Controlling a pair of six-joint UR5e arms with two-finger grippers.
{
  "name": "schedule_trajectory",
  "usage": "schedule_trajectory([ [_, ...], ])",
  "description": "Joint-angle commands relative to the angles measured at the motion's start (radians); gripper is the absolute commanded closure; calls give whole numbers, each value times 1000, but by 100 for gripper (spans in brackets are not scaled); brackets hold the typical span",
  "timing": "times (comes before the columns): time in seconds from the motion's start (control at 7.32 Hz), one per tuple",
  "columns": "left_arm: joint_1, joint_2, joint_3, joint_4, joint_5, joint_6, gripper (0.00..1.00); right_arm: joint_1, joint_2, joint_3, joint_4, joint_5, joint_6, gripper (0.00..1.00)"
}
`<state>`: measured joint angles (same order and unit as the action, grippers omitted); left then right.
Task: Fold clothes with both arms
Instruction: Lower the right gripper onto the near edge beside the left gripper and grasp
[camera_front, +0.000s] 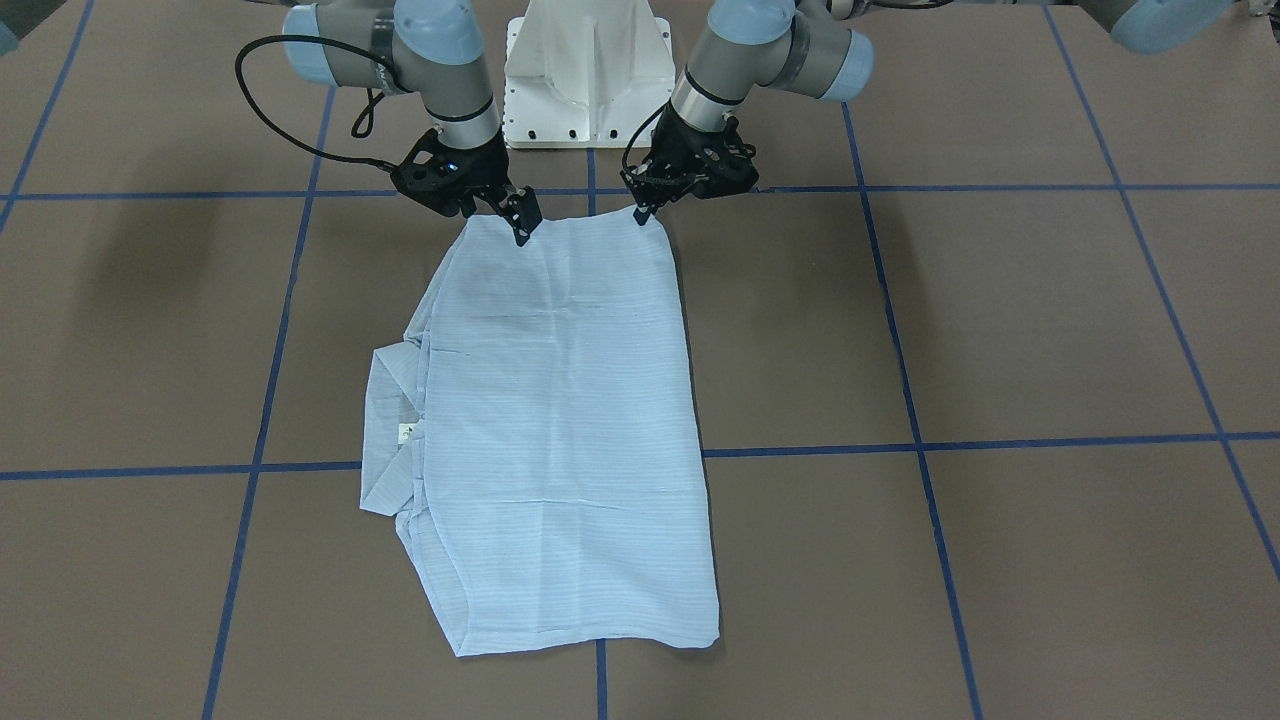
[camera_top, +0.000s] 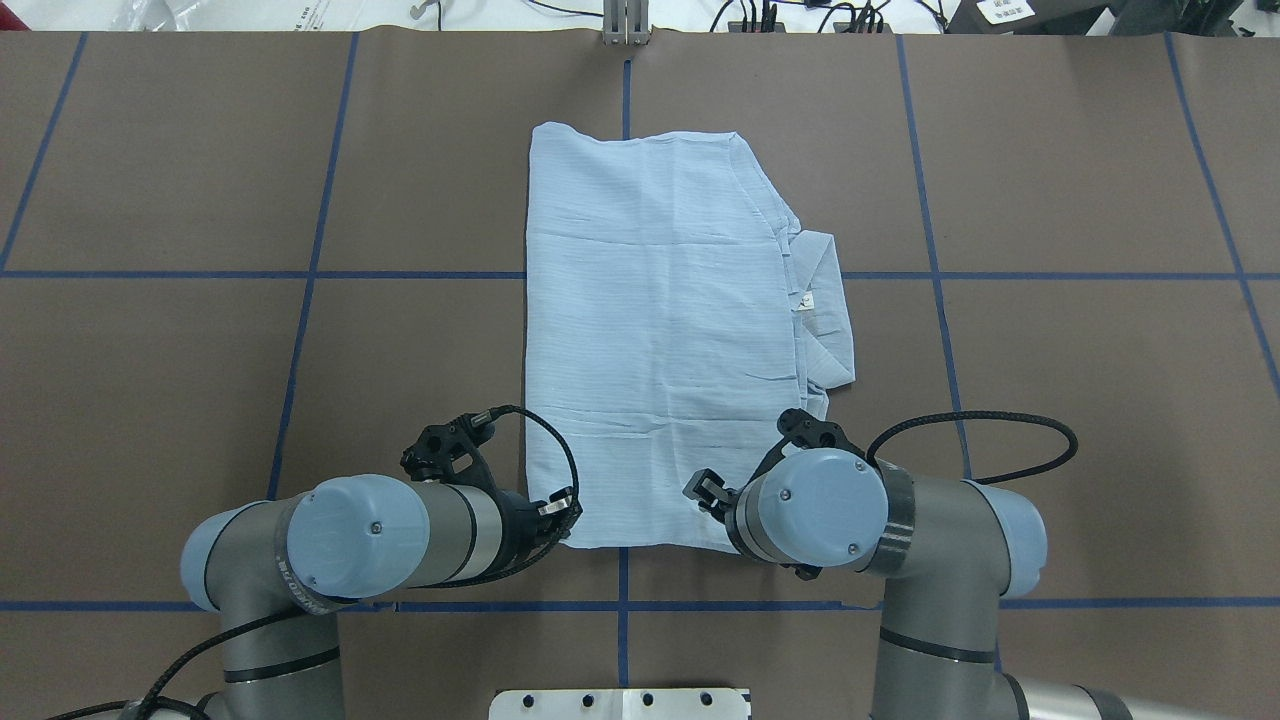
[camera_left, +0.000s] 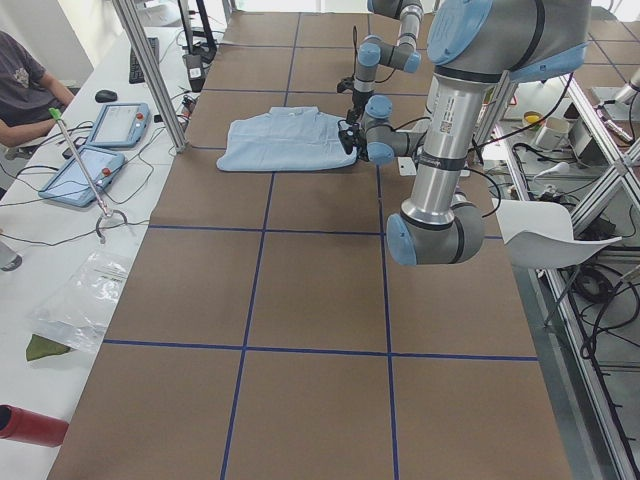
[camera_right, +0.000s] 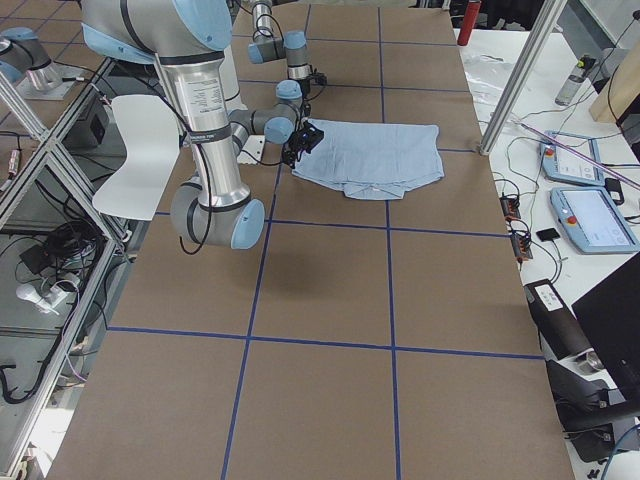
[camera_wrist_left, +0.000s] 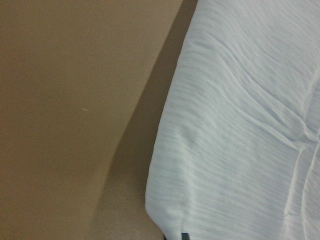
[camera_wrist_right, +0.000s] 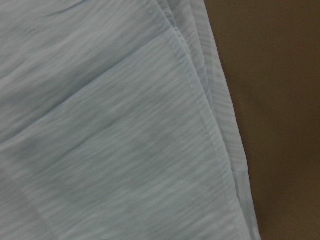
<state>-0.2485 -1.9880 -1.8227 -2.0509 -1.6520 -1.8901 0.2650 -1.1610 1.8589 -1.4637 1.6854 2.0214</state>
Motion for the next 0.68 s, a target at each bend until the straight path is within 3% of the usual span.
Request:
schedule_trajectory([
  [0.0, 1, 0, 0, 0, 0, 0, 100, 0, 6, -18, 0, 5, 11, 0],
  [0.55, 2, 0, 5, -2, 1, 0, 100, -4, -12, -9, -12, 11, 10, 0],
])
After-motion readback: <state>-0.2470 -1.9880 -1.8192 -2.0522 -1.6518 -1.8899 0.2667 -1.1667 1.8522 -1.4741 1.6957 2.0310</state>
